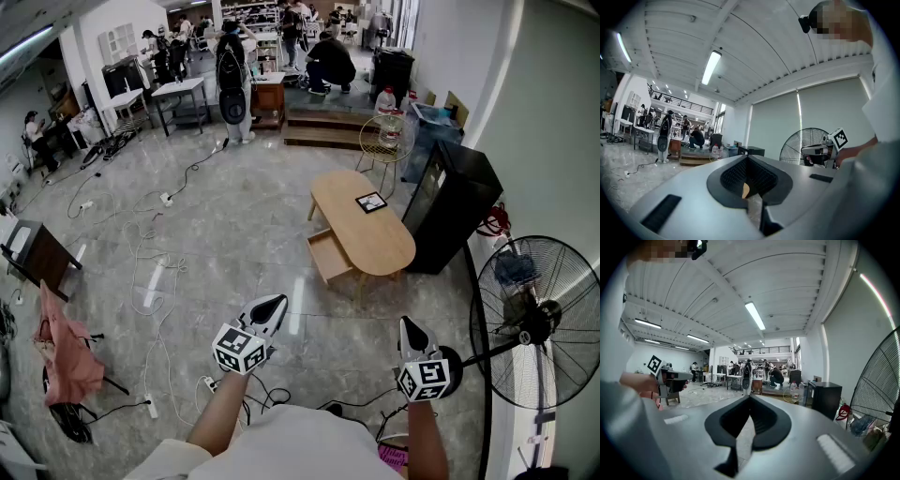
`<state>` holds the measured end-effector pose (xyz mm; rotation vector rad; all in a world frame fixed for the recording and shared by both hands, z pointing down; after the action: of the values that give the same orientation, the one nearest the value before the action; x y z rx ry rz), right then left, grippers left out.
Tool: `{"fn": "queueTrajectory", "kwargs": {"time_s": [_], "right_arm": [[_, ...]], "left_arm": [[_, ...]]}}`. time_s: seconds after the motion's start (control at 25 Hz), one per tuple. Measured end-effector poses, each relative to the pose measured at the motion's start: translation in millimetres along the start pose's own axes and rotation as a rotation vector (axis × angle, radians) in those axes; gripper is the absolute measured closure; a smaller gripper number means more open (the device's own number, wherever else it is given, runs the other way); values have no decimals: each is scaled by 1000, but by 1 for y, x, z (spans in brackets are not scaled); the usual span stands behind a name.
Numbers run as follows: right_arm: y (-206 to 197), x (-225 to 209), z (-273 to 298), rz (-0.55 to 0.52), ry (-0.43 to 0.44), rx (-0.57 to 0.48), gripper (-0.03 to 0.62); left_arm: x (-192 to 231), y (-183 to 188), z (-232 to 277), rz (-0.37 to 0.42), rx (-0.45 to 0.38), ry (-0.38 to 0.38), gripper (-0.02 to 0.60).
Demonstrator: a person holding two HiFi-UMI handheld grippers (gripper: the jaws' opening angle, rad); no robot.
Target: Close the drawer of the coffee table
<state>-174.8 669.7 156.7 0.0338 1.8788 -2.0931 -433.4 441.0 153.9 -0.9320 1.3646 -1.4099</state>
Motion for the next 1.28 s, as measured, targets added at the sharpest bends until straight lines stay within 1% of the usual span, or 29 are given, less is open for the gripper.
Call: {"fn": "queueTrajectory", "kwargs": {"time_s": [0.56, 0.84, 1.04, 1.28], "right_arm": [[1, 17, 3, -14, 15, -2, 583], [-5, 33, 17, -2, 3, 11, 583], [-10, 56, 30, 6, 9, 13, 583], [-22, 85, 36, 7, -2, 14, 583]], "left_arm": [[2, -8, -7, -9, 9, -5, 575], [16, -16, -21, -17, 25, 6, 575], [32, -23, -34, -27, 42, 4, 575], [48, -31, -50, -25, 52, -28, 575]]}}
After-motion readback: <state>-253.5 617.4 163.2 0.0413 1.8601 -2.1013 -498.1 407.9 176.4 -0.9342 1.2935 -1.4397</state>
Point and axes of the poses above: the fingertips, and each gripper's own axes: z forward along the fingers, x to its left, y out of its top, the point moved 6 cm from there along -z, backward along the fingers, and after that the axes turned 12 degrees about z, right-handed, at the moved point
